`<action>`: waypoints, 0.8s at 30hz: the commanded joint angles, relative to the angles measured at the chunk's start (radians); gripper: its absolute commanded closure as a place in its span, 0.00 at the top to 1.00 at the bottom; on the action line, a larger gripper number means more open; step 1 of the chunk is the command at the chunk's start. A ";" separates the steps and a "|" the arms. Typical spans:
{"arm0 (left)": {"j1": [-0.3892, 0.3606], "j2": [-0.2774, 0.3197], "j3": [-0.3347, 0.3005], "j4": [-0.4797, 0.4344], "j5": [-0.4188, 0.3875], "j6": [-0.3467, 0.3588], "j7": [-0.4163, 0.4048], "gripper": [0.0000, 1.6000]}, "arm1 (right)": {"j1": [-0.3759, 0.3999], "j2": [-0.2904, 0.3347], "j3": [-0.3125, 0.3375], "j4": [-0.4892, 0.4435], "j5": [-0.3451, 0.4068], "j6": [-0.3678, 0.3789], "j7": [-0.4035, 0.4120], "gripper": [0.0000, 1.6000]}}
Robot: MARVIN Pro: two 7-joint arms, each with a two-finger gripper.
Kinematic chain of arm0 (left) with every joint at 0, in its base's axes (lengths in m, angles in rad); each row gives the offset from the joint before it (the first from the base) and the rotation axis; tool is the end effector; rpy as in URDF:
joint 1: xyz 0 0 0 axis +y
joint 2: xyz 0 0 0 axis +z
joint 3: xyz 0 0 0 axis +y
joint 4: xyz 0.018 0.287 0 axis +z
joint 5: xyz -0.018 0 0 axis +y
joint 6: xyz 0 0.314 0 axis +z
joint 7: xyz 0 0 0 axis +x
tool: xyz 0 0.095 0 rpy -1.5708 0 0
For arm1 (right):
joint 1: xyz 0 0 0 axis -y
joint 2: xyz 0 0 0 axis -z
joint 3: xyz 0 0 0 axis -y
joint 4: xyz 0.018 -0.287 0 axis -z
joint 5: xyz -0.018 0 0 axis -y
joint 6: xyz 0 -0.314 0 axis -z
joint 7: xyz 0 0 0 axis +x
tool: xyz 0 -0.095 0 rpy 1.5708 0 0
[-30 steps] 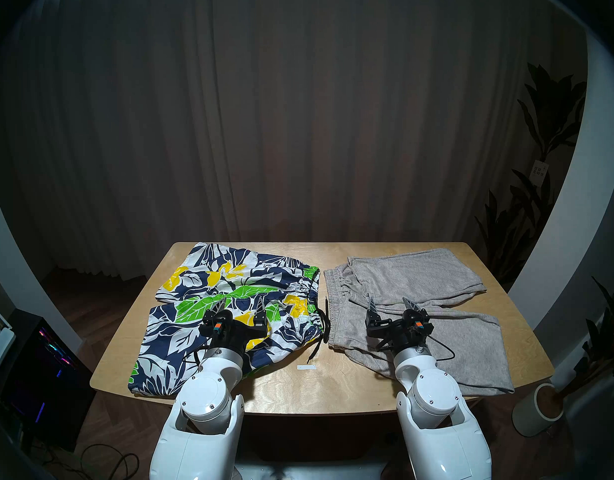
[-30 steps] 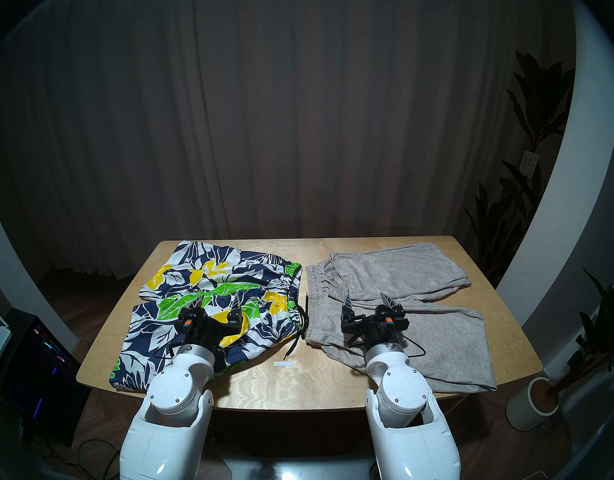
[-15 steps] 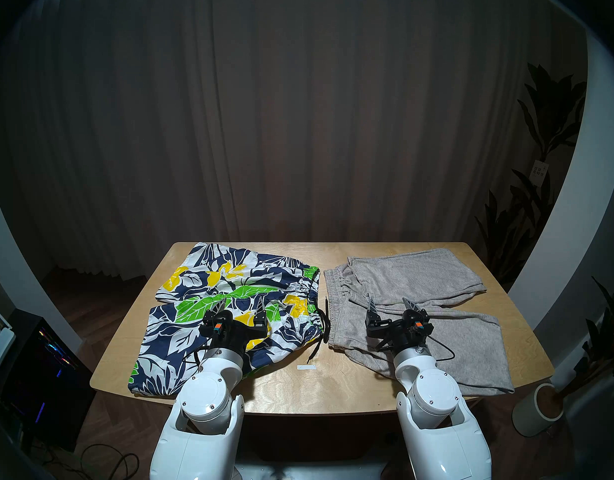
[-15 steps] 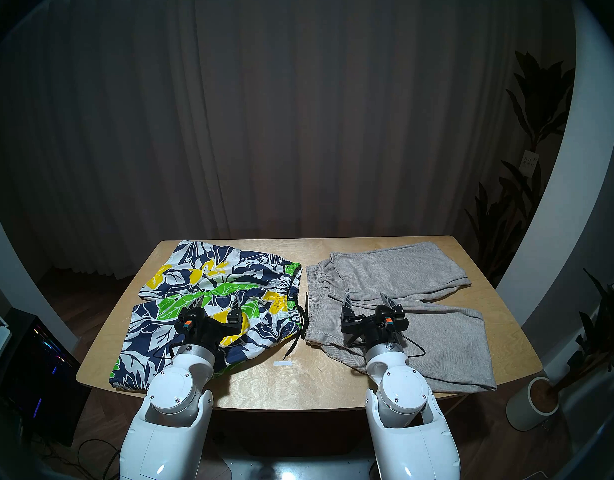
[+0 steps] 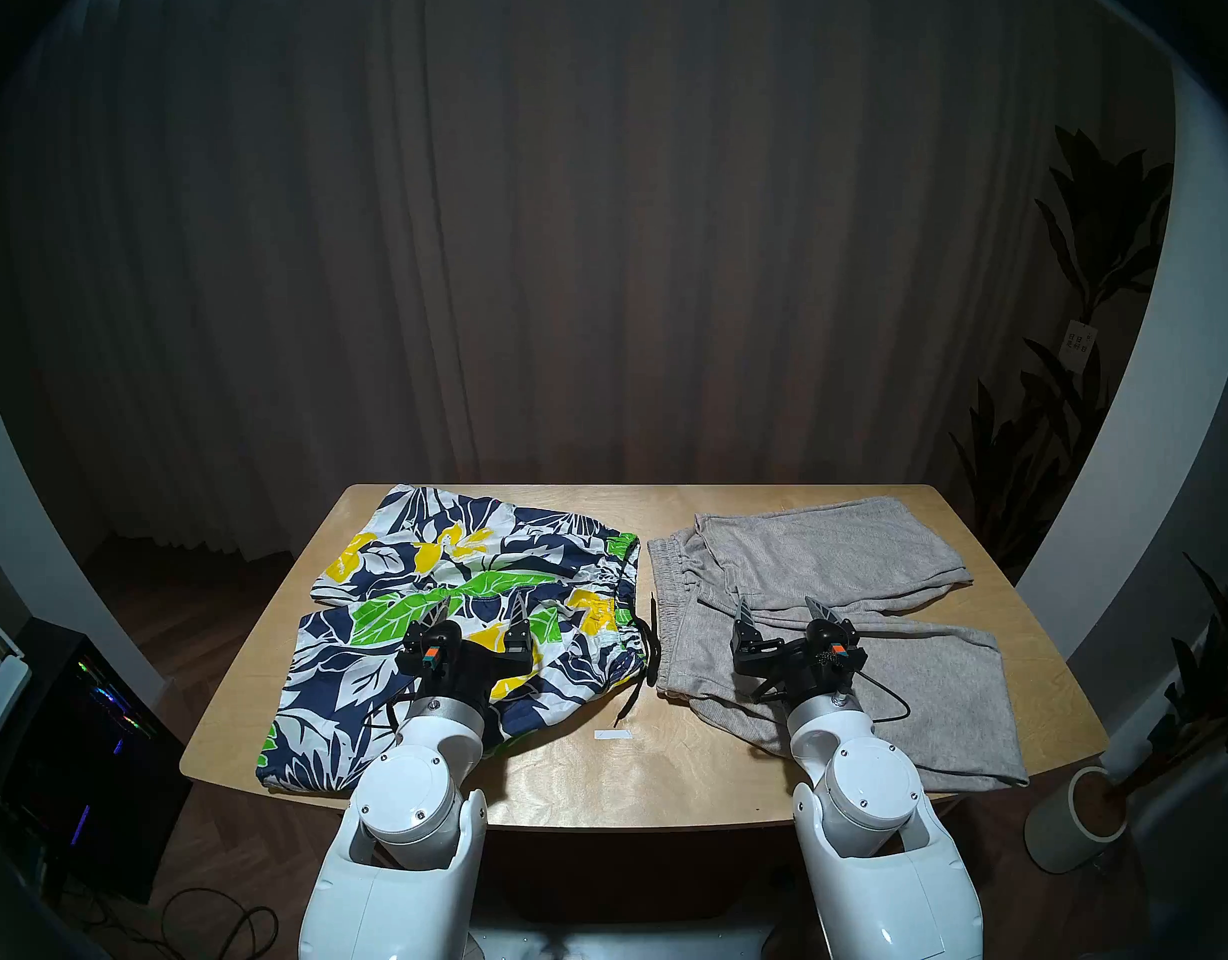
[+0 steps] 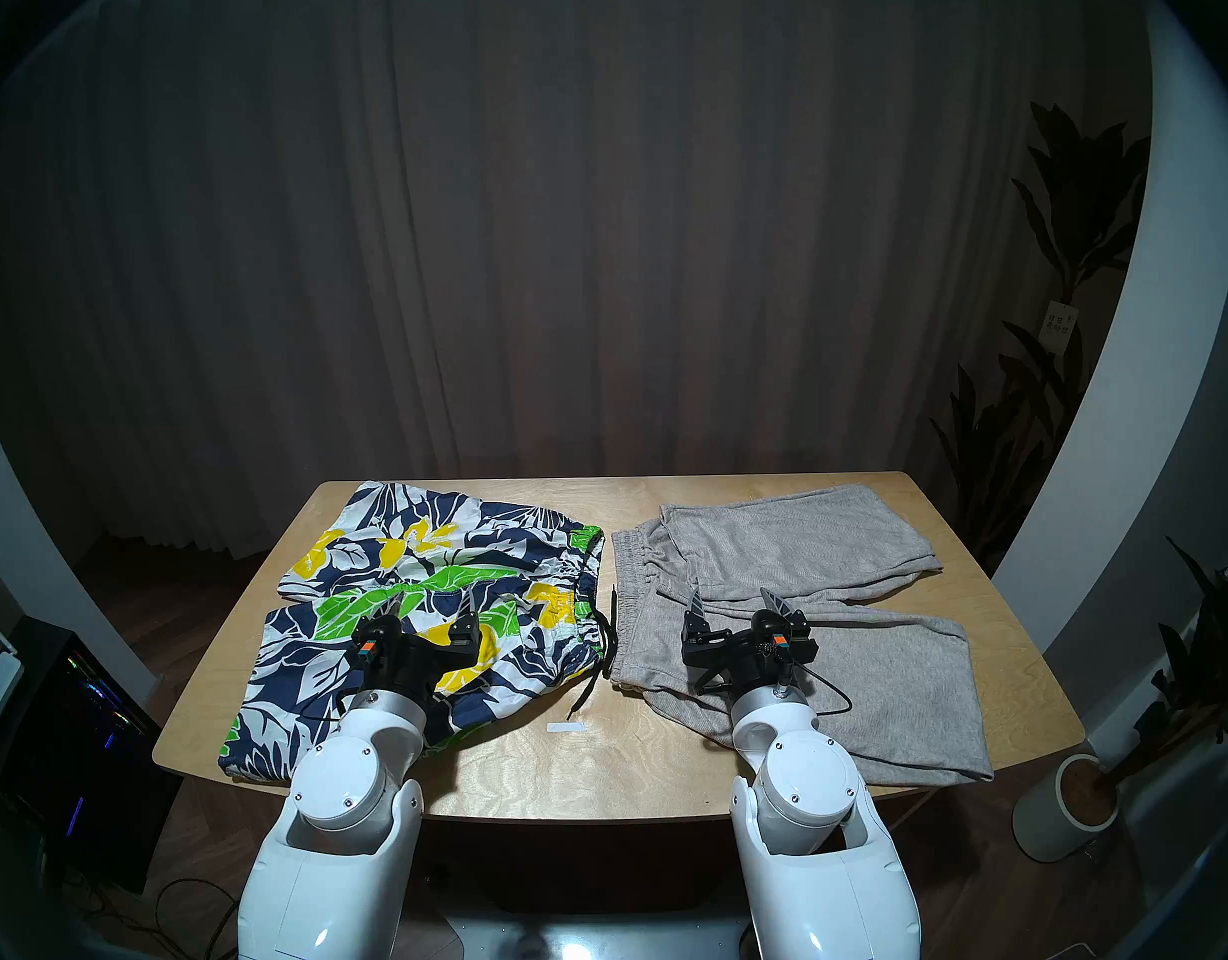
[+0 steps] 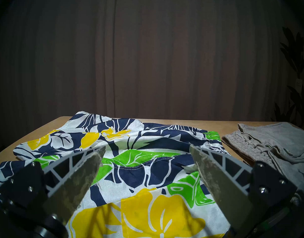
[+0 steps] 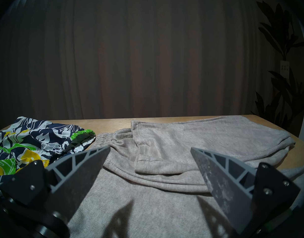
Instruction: Fold pants twice and stack them
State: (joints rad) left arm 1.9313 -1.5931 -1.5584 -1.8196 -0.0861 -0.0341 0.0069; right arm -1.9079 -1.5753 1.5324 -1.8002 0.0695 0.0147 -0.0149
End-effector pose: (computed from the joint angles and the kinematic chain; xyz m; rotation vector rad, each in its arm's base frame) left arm 0.3204 -0.0087 -0.3351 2.2514 0.1293 2.0821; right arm 0.3264 0.0158 -0.3400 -2.3009 0.0713 -2.0315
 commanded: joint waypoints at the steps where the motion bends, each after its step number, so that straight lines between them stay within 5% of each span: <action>1: 0.027 -0.018 -0.024 -0.112 -0.157 -0.017 0.010 1.00 | 0.016 0.001 -0.042 -0.080 0.144 0.071 -0.002 1.00; 13: 0.084 -0.033 -0.046 -0.247 -0.400 -0.010 0.023 1.00 | 0.013 0.018 -0.100 -0.187 0.391 0.230 -0.018 1.00; 24: 0.145 -0.043 -0.058 -0.305 -0.541 -0.003 0.059 1.00 | 0.007 0.026 -0.113 -0.241 0.580 0.367 -0.040 1.00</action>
State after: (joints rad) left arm 2.0407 -1.6298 -1.6186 -2.0659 -0.5677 -0.0379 0.0596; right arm -1.9016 -1.5476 1.4237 -1.9817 0.5619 0.3302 -0.0513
